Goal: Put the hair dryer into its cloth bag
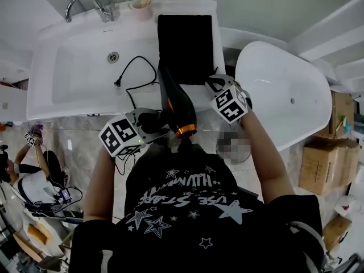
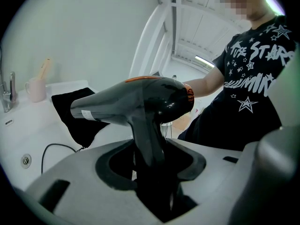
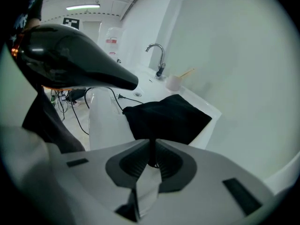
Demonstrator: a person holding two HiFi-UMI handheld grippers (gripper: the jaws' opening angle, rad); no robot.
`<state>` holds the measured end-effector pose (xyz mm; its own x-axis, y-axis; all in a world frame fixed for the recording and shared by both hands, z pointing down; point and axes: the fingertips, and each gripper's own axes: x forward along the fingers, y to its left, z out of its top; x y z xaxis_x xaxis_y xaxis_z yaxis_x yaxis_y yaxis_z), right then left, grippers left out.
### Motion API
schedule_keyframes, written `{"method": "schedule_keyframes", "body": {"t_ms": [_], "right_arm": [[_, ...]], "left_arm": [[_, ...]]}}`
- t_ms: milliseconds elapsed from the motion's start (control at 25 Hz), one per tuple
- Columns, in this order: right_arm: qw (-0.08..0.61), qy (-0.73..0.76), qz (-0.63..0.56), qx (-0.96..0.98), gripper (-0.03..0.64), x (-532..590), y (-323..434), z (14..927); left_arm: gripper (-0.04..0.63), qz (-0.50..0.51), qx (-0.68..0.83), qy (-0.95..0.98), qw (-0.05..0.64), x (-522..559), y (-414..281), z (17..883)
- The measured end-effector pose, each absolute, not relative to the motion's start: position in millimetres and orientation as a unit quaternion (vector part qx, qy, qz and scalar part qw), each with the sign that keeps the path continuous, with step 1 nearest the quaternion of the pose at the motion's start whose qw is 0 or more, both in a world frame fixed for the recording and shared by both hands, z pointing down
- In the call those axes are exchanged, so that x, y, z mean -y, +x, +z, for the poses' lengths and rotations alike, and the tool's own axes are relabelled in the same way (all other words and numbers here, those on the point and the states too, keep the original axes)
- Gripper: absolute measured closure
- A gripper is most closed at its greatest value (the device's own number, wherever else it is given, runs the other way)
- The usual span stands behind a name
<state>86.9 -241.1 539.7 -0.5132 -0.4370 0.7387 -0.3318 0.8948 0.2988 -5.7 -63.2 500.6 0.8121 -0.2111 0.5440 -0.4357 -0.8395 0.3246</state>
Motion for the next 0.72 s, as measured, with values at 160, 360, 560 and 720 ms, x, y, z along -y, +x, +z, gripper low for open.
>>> {"method": "schedule_keyframes", "body": {"t_ms": [160,360,560,720], "right_arm": [[0.452,0.220,-0.056,0.863,0.511,249,90,543],[0.478,0.199,-0.057,0.854,0.492,251,86,557],[0.498,0.190,-0.055,0.844,0.532,256,87,569],[0.496,0.198,-0.064,0.843,0.591,258,87,564]], "left_arm": [[0.399,0.253,0.172,0.926,0.221,63,-6,501],[0.399,0.248,0.177,0.927,0.219,66,-3,494],[0.399,0.252,0.174,0.926,0.222,65,-4,494],[0.399,0.259,0.163,0.926,0.219,62,-3,493]]}}
